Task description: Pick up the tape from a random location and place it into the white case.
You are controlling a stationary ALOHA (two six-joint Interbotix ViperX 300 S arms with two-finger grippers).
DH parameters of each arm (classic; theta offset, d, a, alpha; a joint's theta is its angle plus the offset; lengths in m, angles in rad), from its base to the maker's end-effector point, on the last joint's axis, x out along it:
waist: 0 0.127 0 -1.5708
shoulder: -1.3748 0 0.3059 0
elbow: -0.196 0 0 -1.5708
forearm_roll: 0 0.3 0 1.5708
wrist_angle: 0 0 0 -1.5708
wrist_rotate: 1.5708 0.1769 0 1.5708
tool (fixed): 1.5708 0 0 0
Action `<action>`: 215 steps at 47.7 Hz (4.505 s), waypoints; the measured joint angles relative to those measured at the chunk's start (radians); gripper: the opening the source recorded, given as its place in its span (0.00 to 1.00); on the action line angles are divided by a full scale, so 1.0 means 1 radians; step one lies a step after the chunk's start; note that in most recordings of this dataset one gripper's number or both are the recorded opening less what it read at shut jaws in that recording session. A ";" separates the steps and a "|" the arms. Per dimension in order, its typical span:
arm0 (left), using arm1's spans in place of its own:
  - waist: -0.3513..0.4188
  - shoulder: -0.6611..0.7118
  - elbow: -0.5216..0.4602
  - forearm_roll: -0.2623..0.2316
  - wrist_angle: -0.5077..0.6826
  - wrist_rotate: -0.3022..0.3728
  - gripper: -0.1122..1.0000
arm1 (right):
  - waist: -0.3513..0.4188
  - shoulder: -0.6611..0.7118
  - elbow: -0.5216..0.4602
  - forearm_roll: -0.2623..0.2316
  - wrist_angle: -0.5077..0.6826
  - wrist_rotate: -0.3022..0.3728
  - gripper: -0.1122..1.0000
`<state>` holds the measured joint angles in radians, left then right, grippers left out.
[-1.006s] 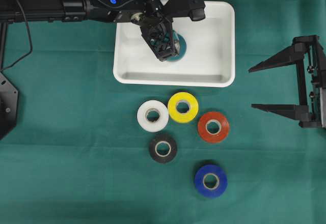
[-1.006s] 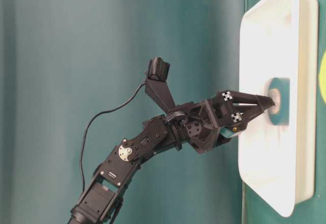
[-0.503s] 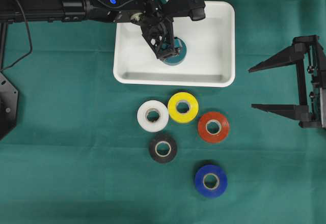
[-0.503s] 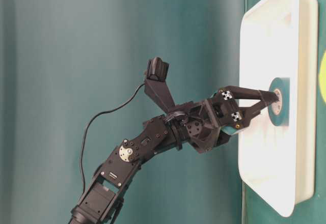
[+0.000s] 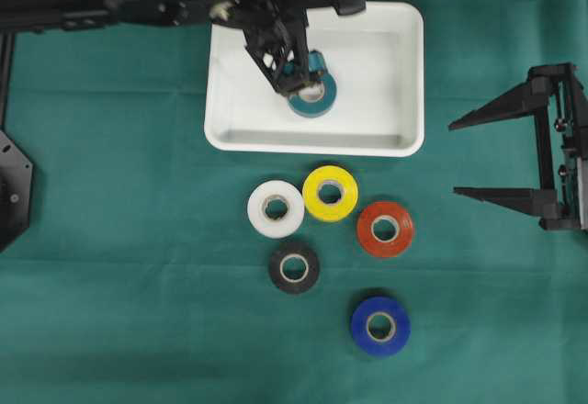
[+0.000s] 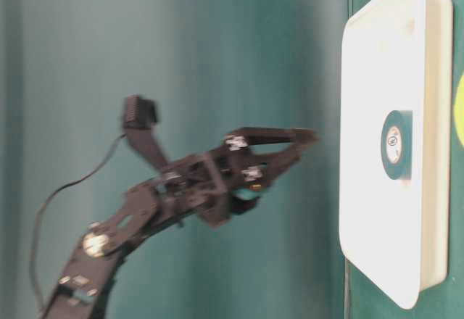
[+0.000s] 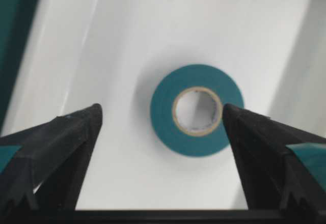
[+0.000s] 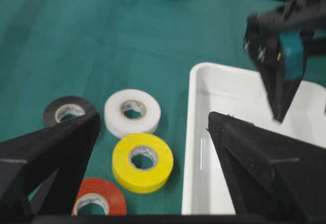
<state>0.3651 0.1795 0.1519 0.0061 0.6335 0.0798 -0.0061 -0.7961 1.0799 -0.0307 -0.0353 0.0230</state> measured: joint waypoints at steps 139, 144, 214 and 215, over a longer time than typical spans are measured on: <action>-0.278 -1.121 1.072 0.000 -0.476 0.002 0.94 | 0.000 -0.003 -0.002 0.000 0.021 0.005 0.92; -0.278 -1.121 1.072 -0.002 -0.476 0.002 0.94 | 0.000 -0.003 -0.002 0.000 0.021 0.005 0.92; -0.279 -1.123 1.074 -0.003 -0.494 -0.003 0.94 | 0.000 0.112 -0.034 0.000 -0.017 0.008 0.92; -0.278 -1.121 1.072 -0.002 -0.494 -0.003 0.94 | 0.000 0.115 -0.035 0.000 -0.018 0.008 0.92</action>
<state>0.0874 -0.9419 1.2241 0.0046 0.1396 0.0767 -0.0061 -0.6811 1.0446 -0.0307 -0.0537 0.0307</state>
